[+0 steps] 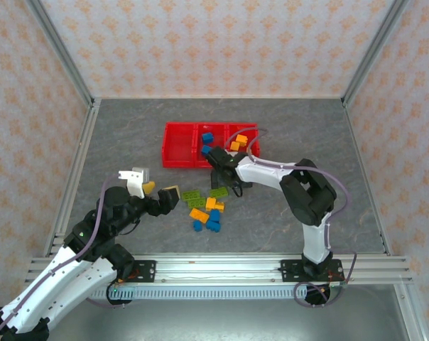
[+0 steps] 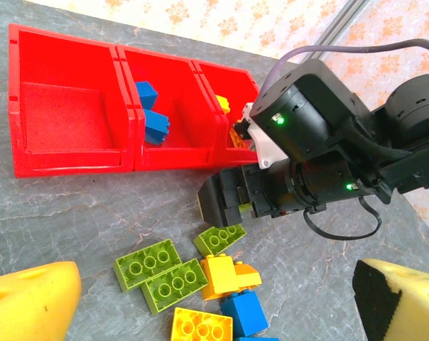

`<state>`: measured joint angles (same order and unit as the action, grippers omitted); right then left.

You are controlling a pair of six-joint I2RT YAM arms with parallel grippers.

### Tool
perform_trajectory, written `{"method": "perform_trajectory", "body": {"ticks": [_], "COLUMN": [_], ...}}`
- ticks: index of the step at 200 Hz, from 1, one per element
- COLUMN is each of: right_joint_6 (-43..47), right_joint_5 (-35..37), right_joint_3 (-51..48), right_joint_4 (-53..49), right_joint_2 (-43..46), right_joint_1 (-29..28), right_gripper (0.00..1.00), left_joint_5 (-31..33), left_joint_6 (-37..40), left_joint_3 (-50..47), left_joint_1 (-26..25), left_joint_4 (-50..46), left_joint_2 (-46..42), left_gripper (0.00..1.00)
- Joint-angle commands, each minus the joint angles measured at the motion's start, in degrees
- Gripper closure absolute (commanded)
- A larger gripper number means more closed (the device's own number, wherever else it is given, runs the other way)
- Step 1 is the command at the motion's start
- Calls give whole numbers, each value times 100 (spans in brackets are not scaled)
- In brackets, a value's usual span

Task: Sort the legos into containers by color
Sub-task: Pick up the lego from the center of the table.

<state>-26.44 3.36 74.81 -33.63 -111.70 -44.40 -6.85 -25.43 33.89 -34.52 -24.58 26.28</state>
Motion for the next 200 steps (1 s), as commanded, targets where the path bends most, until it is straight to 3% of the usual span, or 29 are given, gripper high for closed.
{"method": "perform_trajectory", "body": {"ticks": [1, 100, 155, 200], "right_joint_6": [127, 259, 275, 266], "right_joint_5": [8, -202, -293, -643], "right_joint_3": [141, 164, 458, 635], "right_joint_4": [-180, -162, -457, -81], "right_joint_2": [-153, -209, -111, 614], "right_joint_1": [45, 204, 204, 152], "right_gripper": [5, 24, 55, 57], "left_joint_5": [88, 96, 109, 162], "left_joint_6": [100, 94, 95, 91], "left_joint_3": [-67, -60, -59, -62], "left_joint_1": [-28, -28, -29, -28], "left_joint_4": [147, 151, 138, 140], "left_joint_2": [0, 52, 20, -44], "left_gripper": [1, 1, 1, 1]}}
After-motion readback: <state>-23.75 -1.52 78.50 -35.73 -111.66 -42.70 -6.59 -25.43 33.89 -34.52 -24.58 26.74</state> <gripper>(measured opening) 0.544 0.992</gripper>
